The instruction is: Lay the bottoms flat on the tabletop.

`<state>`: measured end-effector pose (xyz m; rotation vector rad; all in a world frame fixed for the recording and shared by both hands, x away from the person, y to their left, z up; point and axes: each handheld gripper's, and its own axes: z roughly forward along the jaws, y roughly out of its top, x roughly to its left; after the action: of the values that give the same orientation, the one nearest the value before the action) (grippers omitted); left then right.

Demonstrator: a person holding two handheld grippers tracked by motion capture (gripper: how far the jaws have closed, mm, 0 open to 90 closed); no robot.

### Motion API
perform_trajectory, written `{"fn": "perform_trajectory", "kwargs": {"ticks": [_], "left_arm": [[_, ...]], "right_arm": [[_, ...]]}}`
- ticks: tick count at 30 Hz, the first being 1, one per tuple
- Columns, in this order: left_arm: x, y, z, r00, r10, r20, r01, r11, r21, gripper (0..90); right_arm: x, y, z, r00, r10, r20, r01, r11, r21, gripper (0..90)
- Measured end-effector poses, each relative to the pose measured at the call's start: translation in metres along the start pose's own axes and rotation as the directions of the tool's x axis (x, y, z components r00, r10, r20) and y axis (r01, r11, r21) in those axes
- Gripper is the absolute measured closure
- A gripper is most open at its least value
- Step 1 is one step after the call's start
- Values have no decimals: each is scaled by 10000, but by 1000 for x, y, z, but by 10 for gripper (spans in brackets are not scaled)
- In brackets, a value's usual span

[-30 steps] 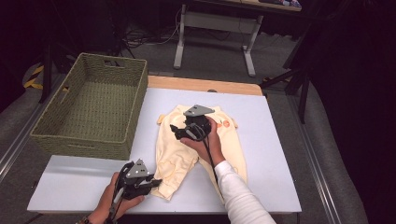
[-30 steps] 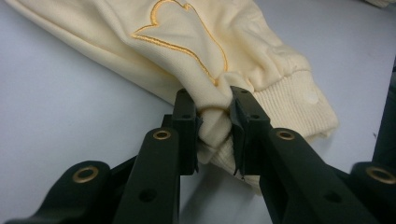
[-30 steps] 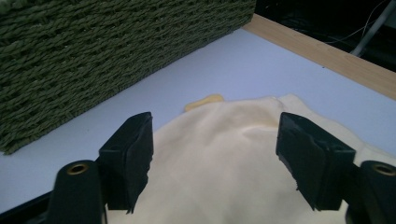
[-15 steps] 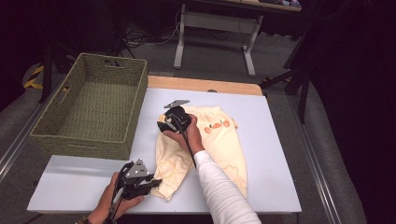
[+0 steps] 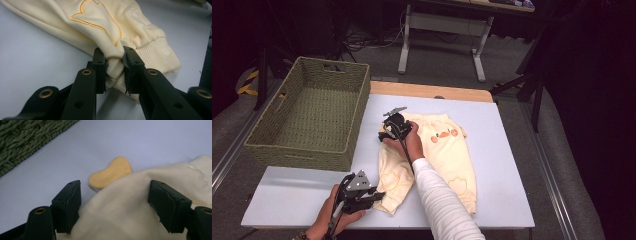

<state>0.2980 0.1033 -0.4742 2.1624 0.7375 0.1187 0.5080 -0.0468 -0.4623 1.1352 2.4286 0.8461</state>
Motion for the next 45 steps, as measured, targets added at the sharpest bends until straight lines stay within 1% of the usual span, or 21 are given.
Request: {"fn": "perform_trajectory", "kwargs": {"ticks": [2, 3, 5, 6, 7, 9, 11, 12, 15, 16, 20, 22, 23, 28, 31, 32, 35, 37, 41, 42, 45], "left_arm": [[0, 0, 0, 10000, 7, 14, -7, 10000, 4, 742], [0, 0, 0, 10000, 2, 17, -2, 10000, 6, 742], [1, 0, 0, 10000, -64, 61, 65, 10000, -8, 742], [1, 0, 0, 10000, -64, 61, 65, 10000, -8, 743], [1, 0, 0, 9999, -92, 65, 92, 10000, -10, 743], [0, 0, 0, 10000, -25, 20, 25, 10000, -1, 742], [0, 0, 0, 10000, -25, 6, 25, 10000, -5, 743], [0, 0, 0, 10000, -47, 19, 47, 10000, -10, 743], [0, 0, 0, 9999, -116, 67, 116, 9999, -23, 743], [0, 0, 0, 9999, -105, 66, 106, 9999, -19, 743], [1, 0, 0, 9999, -94, 84, 94, 10000, -26, 743], [1, 0, 0, 10000, -47, 79, 47, 10000, -17, 743], [1, 0, -1, 10000, -47, 81, 47, 10000, 18, 743], [3, 0, -3, 10000, -15, -38, 15, 10000, 42, 750], [5, 0, -6, 9999, -77, -136, 78, 10000, 42, 752], [6, -1, -8, 9998, -58, -197, 58, 10000, 21, 754], [8, -3, -12, 9997, -54, -252, 54, 10000, 19, 756], [11, -5, -16, 9995, -145, -294, 144, 9999, -42, 757], [13, -7, -24, 9991, -196, -377, 190, 9997, -147, 761], [14, -8, -28, 9988, -123, -476, 116, 9998, -139, 762], [15, -10, -32, 9984, -97, -565, 87, 9998, -172, 761]], "right_arm": [[1, 1, 1, 9999, -52, 104, 52, 10000, 1, 266], [2, 1, 2, 9999, 14, 161, -14, 10000, -2, 265], [4, 1, 2, 9996, 70, 265, -69, 10000, -36, 301], [4, 1, 2, 9996, 70, 265, -69, 10000, -36, 301], [4, 2, 2, 9996, 60, 281, -60, 10000, -23, 334], [4, 3, 1, 9993, 37, 377, -37, 10000, -8, 457], [5, 5, -1, 9983, -203, 540, 198, 9998, 101, 615], [5, 5, -1, 9983, -203, 540, 198, 9998, 101, 615], [4, 7, -2, 9971, -385, 661, 368, 9990, 269, 761], [3, 7, -2, 9971, -375, 661, 356, 9990, 284, 777], [1, 7, -3, 9983, -206, 545, 195, 9996, 194, 811], [-1, 7, -4, 9993, -69, 370, 65, 9999, 103, 823], [-2, 7, -6, 9995, 77, 295, -76, 10000, -41, 829], [-5, 9, -13, 9995, 312, 62, -309, 9985, -457, 833], [-6, 10, -16, 9994, 337, 68, -332, 9976, -606, 834], [-6, 12, -19, 9991, 423, -86, -429, 9960, -779, 834], [-6, 13, -22, 9990, 436, -80, -442, 9946, -937, 834], [-6, 15, -24, 9986, 471, -220, -492, 9932, -1057, 835], [-3, 20, -30, 9981, 510, -358, -552, 9903, -1276, 835], [-2, 22, -31, 9972, 576, -475, -636, 9888, -1348, 835], [2, 26, -33, 9970, 513, -575, -590, 9881, -1420, 835]]}}
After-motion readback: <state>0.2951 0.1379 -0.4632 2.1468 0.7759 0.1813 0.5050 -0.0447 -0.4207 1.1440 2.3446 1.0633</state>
